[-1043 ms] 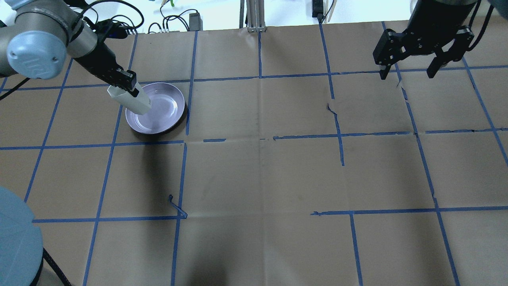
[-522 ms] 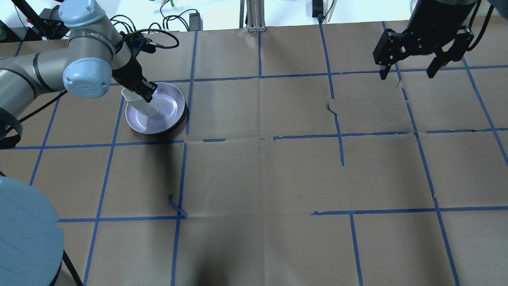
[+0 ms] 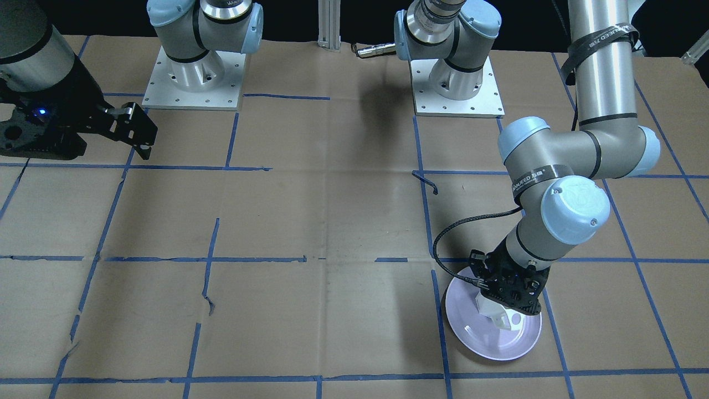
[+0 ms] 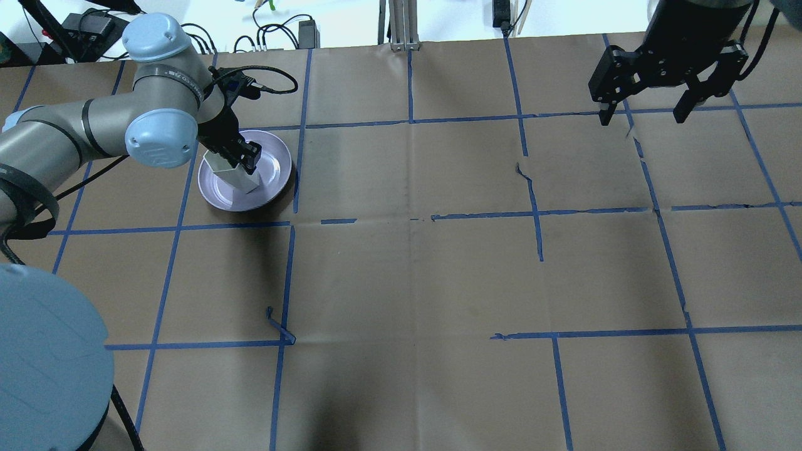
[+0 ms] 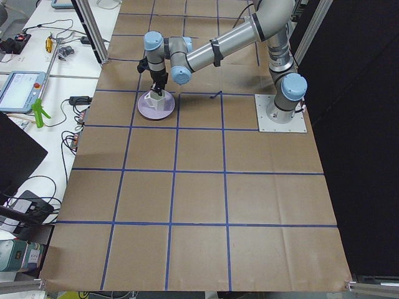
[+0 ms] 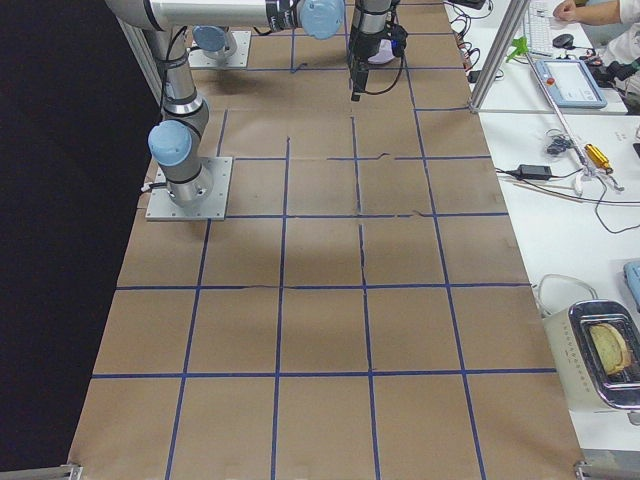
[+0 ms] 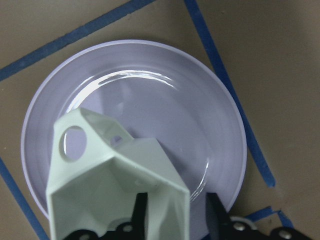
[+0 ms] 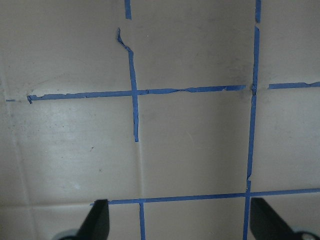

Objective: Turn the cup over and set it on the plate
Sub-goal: 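Lower the upright mug onto the lavender plate and open the left gripper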

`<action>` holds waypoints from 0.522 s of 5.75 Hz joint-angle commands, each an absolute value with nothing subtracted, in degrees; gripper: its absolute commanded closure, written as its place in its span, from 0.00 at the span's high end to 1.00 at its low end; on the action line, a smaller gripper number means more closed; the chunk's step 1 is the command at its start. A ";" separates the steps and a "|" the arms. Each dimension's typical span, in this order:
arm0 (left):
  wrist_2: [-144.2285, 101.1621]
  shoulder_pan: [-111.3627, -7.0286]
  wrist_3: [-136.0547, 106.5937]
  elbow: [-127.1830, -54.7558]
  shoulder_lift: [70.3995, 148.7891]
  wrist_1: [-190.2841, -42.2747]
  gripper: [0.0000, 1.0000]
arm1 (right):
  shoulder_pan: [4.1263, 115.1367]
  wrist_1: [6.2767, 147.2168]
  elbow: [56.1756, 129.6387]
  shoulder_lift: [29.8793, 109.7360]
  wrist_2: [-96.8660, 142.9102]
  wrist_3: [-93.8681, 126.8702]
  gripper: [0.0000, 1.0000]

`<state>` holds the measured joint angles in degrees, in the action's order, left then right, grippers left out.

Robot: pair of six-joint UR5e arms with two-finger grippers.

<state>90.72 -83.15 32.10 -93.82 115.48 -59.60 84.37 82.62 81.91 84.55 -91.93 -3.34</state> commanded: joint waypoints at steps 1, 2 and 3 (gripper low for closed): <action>90.88 -83.14 28.77 -90.55 112.44 -65.60 0.99 | 84.38 82.62 81.91 84.55 -91.93 -3.34 1.00; 90.97 -83.41 21.87 -85.65 110.59 -74.01 0.99 | 84.38 82.62 81.91 84.55 -91.93 -3.34 1.00; 90.88 -85.06 16.92 -80.56 109.35 -81.75 0.99 | 84.38 82.62 81.91 84.55 -91.93 -3.34 1.00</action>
